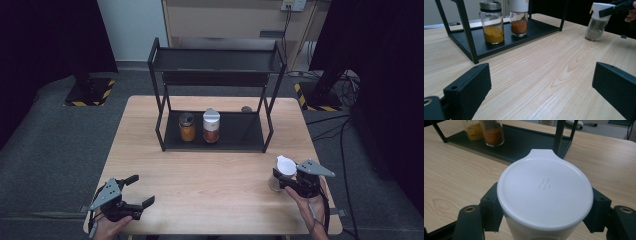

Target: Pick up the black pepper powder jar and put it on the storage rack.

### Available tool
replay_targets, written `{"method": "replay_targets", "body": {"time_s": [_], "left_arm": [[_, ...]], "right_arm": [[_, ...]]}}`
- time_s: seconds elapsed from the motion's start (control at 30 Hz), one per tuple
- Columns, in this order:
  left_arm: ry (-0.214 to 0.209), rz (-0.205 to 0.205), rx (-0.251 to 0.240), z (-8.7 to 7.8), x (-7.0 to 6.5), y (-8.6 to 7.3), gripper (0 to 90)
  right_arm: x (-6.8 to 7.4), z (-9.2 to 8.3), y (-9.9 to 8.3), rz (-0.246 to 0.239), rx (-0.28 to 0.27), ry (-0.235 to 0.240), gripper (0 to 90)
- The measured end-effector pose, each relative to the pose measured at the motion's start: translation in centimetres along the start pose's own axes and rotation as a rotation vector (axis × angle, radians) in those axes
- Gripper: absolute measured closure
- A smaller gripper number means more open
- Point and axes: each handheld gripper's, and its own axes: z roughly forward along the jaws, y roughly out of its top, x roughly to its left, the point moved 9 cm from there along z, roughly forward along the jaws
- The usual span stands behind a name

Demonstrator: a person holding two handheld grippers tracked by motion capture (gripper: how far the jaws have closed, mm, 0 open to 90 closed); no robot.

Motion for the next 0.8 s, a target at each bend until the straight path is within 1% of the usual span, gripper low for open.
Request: {"method": "replay_targets", "body": {"time_s": [0.17, 0.4, 0.57, 0.63, 0.8], "left_arm": [[0.0, 0.0, 0.001, 0.0, 0.0, 0.0, 1.1], [0.0, 0.0, 0.0, 0.0, 0.0, 0.0, 1.1], [-0.001, -0.001, 0.0, 0.0, 0.0, 0.0, 1.1], [0.0, -0.002, 0.0, 0.0, 0.0, 0.0, 1.1], [0.0, -0.003, -0.001, 0.0, 0.0, 0.0, 1.1]], "right_arm": [[0.4, -0.2, 0.7, -0.016, -0.005, 0.012, 30.9], [1.2, 0.0, 2.2, -0.043, -0.002, 0.052, 30.9], [1.8, 0.6, 3.2, -0.059, 0.002, 0.087, 30.9], [2.1, 0.9, 3.6, -0.069, 0.003, 0.094, 30.9], [2.5, 1.5, 4.6, -0.072, 0.004, 0.109, 30.9]]}}
